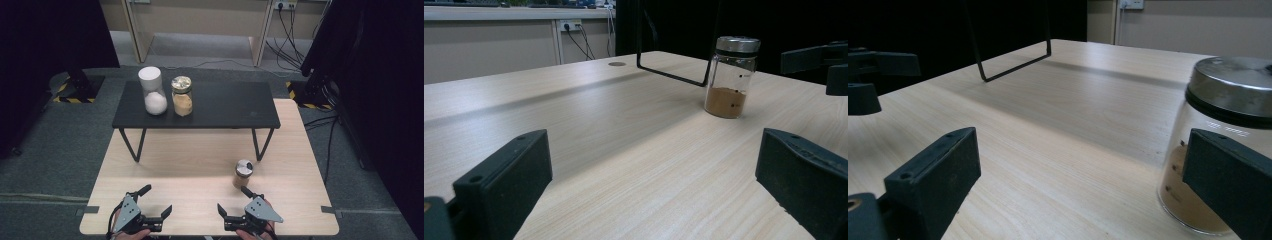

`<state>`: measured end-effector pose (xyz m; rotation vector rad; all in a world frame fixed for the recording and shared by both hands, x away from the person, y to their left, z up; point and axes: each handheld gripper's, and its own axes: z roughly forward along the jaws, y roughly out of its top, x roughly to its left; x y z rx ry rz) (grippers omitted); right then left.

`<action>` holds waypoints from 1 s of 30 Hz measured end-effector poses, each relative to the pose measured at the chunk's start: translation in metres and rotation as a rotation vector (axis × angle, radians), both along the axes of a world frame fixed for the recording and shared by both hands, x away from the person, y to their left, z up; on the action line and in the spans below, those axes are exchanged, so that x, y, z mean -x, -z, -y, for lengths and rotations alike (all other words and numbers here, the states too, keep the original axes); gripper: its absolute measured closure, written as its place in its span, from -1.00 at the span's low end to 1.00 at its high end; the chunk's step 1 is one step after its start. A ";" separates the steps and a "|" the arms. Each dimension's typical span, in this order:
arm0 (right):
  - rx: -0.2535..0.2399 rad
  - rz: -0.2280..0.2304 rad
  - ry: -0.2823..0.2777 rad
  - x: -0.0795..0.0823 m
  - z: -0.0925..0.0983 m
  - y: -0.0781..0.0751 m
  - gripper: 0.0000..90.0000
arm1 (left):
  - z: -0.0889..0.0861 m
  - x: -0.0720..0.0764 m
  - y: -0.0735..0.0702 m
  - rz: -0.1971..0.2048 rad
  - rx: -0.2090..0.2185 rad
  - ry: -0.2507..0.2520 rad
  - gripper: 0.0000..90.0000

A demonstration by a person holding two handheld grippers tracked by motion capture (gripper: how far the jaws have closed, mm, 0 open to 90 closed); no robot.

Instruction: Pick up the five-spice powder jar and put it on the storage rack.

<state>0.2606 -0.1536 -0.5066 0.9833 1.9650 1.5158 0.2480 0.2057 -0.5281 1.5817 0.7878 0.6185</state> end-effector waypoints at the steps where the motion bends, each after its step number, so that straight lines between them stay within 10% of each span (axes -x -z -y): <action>1: 0.001 0.000 0.005 0.000 0.001 0.000 -0.94 | 0.000 0.000 0.000 0.000 0.000 0.000 -0.98; 30: 0.013 0.010 0.117 -0.011 0.022 0.003 -0.94 | 0.000 0.000 0.000 -0.002 0.000 0.002 -0.98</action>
